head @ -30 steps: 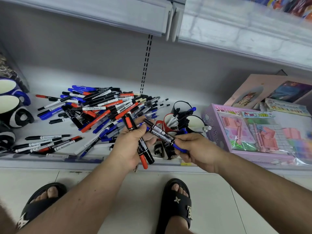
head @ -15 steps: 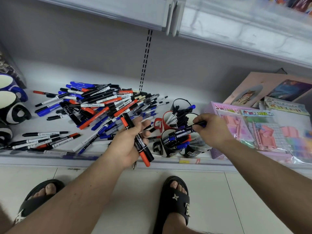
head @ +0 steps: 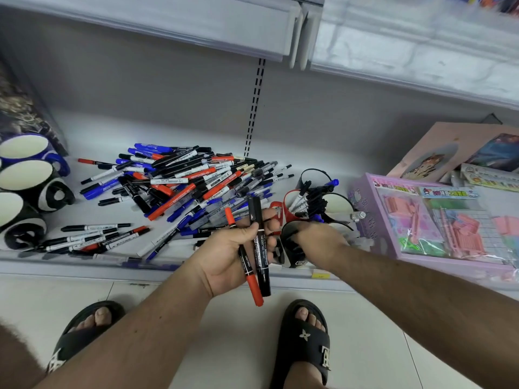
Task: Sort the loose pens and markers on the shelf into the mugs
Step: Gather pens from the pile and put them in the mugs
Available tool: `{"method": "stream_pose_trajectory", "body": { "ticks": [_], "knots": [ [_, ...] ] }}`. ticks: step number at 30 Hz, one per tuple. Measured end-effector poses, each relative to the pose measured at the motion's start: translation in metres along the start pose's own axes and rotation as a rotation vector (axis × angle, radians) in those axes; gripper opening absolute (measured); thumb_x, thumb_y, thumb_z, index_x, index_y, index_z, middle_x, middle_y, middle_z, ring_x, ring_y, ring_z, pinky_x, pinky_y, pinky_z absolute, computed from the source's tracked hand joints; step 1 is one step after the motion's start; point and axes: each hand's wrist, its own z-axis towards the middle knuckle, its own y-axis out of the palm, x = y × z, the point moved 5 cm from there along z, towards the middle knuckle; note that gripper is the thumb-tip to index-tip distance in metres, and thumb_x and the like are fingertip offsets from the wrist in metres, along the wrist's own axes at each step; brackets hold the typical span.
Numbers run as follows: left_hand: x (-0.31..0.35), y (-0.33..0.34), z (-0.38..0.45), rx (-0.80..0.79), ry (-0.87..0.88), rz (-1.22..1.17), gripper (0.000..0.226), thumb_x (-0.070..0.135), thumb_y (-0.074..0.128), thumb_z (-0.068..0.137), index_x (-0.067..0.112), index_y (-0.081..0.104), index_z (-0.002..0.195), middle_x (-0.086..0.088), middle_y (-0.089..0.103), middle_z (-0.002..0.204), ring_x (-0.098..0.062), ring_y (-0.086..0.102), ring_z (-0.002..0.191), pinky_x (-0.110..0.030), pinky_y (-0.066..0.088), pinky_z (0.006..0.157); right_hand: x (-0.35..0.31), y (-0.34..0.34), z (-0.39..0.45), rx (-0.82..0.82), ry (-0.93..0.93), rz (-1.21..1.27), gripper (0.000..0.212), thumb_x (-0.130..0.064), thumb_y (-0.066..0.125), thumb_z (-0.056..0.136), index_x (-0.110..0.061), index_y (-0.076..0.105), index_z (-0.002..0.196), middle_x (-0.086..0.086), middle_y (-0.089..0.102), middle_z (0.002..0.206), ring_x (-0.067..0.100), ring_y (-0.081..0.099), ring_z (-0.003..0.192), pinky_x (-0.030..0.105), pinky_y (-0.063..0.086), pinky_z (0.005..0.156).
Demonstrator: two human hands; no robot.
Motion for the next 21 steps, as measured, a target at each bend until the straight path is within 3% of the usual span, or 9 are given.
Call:
{"method": "stream_pose_trajectory", "body": {
  "ticks": [4,7,9,11,13,17,20,21],
  "knots": [
    [0.001,-0.003,0.000,0.032,-0.012,0.029,0.040,0.012,0.051,0.086,0.006,0.064,0.124,-0.003,0.069,0.093,-0.017,0.060,0.074,-0.032,0.047,0.070,0.006,-0.020,-0.010,0.048,-0.004,0.006,0.039,-0.018,0.056,0.091,-0.030,0.061,0.127,0.003,0.063,0.120,0.025,0.058,0.110,0.028,0.047,0.087],
    [0.000,-0.006,0.001,0.114,-0.040,0.187,0.025,0.004,0.049,0.095,0.008,0.068,0.111,-0.003,0.071,0.087,-0.016,0.058,0.071,-0.031,0.045,0.069,0.000,-0.059,-0.030,0.297,0.086,0.115,0.026,-0.039,0.054,0.096,-0.031,0.068,0.116,0.001,0.063,0.109,0.021,0.058,0.106,0.026,0.044,0.079],
    [-0.002,-0.007,0.002,0.161,-0.055,0.411,0.023,0.001,0.047,0.099,0.008,0.068,0.106,-0.002,0.071,0.084,-0.015,0.057,0.072,-0.030,0.044,0.071,-0.003,-0.080,-0.045,0.446,0.211,0.553,0.025,-0.042,0.055,0.096,-0.025,0.073,0.092,0.001,0.067,0.090,0.018,0.061,0.088,0.028,0.043,0.070],
    [-0.003,-0.005,0.004,0.157,-0.056,0.656,0.020,0.003,0.049,0.100,0.010,0.068,0.101,0.003,0.070,0.083,-0.013,0.056,0.075,-0.030,0.044,0.075,-0.015,-0.087,-0.053,0.397,0.268,1.043,0.025,-0.042,0.055,0.096,-0.026,0.069,0.082,-0.001,0.066,0.076,0.014,0.060,0.073,0.030,0.045,0.069],
    [-0.005,-0.001,0.006,0.134,-0.040,0.789,0.020,0.005,0.050,0.099,0.015,0.067,0.097,0.005,0.069,0.082,-0.010,0.057,0.074,-0.029,0.045,0.079,-0.032,-0.087,-0.057,0.306,0.190,1.125,0.015,-0.040,0.058,0.095,-0.030,0.067,0.089,-0.005,0.068,0.077,0.012,0.063,0.073,0.033,0.052,0.072],
    [-0.010,0.003,0.010,0.117,-0.046,0.786,0.025,0.006,0.047,0.101,0.020,0.068,0.101,0.001,0.071,0.091,-0.014,0.062,0.081,-0.028,0.048,0.078,-0.041,-0.078,-0.058,0.267,0.155,1.126,0.012,-0.021,0.057,0.096,-0.018,0.068,0.092,-0.006,0.065,0.063,0.008,0.061,0.058,0.029,0.052,0.063],
    [-0.010,-0.011,0.019,0.255,-0.043,0.651,0.024,0.015,0.050,0.102,0.026,0.070,0.108,-0.002,0.072,0.115,-0.023,0.062,0.112,-0.046,0.040,0.109,-0.022,-0.077,-0.059,0.376,0.266,1.151,0.015,-0.019,0.058,0.096,-0.022,0.072,0.092,-0.013,0.062,0.064,0.000,0.053,0.057,0.022,0.042,0.062],
    [-0.005,-0.017,0.020,0.343,-0.022,0.592,0.023,0.017,0.049,0.102,0.026,0.070,0.107,0.001,0.072,0.114,-0.023,0.061,0.115,-0.048,0.037,0.111,-0.012,-0.078,-0.060,0.443,0.328,1.219,0.018,-0.018,0.058,0.096,-0.026,0.071,0.087,-0.012,0.062,0.063,0.004,0.053,0.057,0.024,0.042,0.062]
  ]
}}
